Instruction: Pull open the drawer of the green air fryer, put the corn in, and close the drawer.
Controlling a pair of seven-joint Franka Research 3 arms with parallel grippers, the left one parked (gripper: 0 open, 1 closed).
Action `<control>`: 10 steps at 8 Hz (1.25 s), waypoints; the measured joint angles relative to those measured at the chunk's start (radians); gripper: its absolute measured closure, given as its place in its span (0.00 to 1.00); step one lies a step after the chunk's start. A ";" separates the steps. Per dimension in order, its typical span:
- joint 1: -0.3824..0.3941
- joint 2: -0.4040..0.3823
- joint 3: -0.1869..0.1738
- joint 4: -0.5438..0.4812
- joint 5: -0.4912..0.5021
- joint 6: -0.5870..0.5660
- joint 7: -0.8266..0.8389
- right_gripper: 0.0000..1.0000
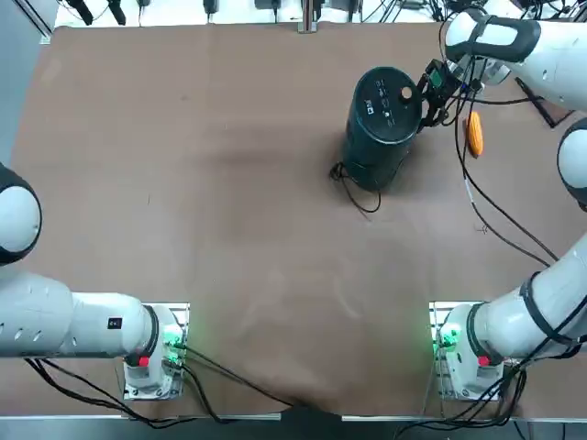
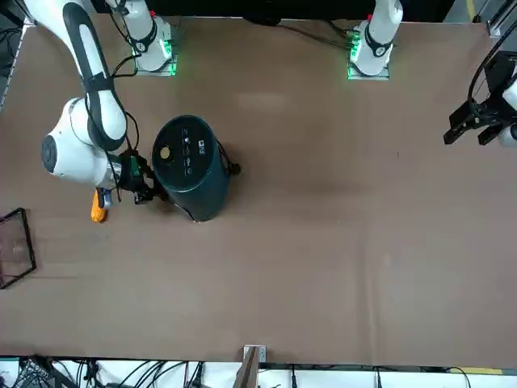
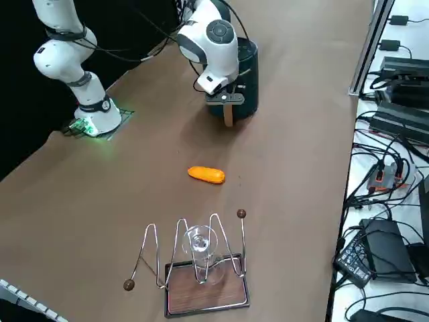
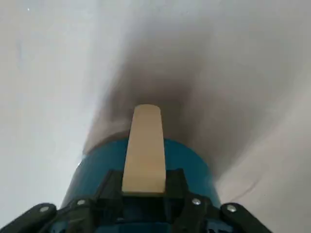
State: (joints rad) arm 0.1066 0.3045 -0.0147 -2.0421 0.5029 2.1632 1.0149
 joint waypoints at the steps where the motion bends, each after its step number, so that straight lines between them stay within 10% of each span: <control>1: 0.000 0.000 0.000 0.000 0.001 0.000 0.000 0.53; 10: -0.090 0.000 -0.017 0.000 -0.001 -0.017 -0.013 0.53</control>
State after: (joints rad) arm 0.0170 0.3047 -0.0313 -2.0420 0.5016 2.1466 1.0021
